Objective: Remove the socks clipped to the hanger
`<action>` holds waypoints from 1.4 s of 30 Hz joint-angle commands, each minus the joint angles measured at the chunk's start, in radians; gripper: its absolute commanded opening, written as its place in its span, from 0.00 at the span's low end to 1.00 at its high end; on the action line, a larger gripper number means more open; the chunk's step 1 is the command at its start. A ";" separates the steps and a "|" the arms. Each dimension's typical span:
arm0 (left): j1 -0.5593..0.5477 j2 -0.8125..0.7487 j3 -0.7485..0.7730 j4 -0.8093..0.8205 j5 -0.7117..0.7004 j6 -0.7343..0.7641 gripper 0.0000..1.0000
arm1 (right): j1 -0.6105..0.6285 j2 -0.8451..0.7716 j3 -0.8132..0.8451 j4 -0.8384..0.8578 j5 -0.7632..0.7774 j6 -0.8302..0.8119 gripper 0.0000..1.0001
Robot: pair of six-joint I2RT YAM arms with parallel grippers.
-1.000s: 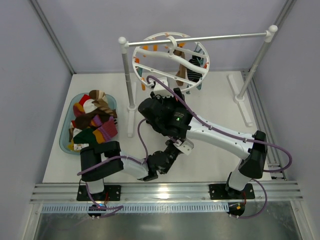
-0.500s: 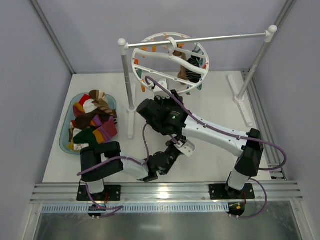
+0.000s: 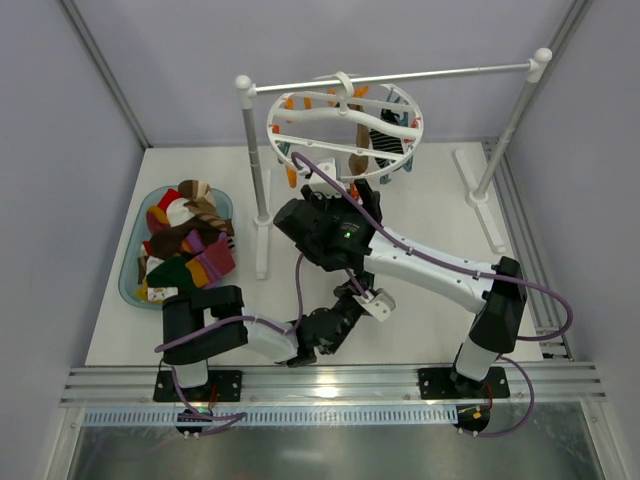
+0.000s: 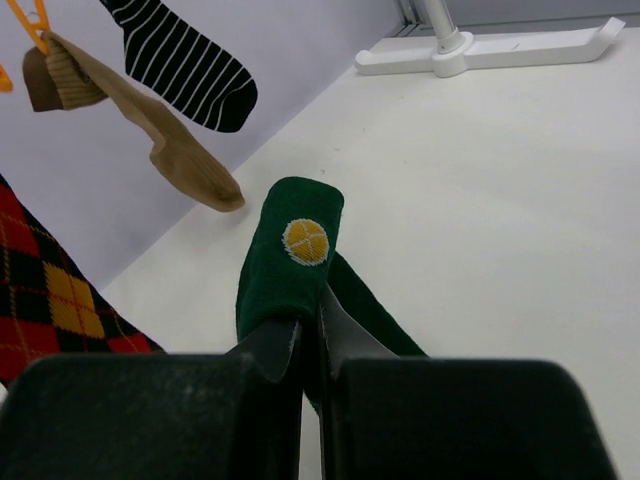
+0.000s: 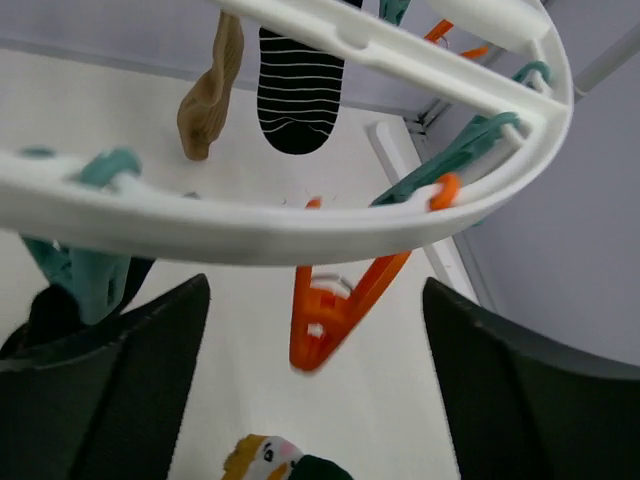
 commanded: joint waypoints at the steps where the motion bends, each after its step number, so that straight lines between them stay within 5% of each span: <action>1: -0.002 0.007 0.026 0.251 -0.035 0.036 0.00 | 0.004 0.004 -0.015 -0.026 0.008 0.018 0.93; 8: 0.067 -0.069 -0.051 0.251 -0.035 -0.050 0.00 | 0.002 -0.141 -0.176 0.101 -0.039 -0.017 1.00; 13: 0.156 -0.225 -0.172 0.206 -0.005 -0.159 0.00 | 0.004 -0.391 -0.454 0.416 -0.177 -0.178 1.00; 25: 0.599 -0.697 -0.122 -0.637 0.141 -0.569 0.00 | -0.019 -0.770 -0.820 0.794 -0.340 -0.347 1.00; 30: 0.797 -0.816 -0.070 -0.780 0.161 -0.709 0.00 | -0.039 -0.827 -0.882 0.820 -0.396 -0.341 1.00; 34: 0.975 -0.819 -0.013 -0.855 0.163 -0.809 0.00 | -0.053 -0.841 -0.908 0.831 -0.424 -0.334 1.00; 42: 1.034 -0.639 -0.025 -0.767 -0.070 -0.868 0.00 | -0.088 -0.859 -0.940 0.820 -0.456 -0.307 1.00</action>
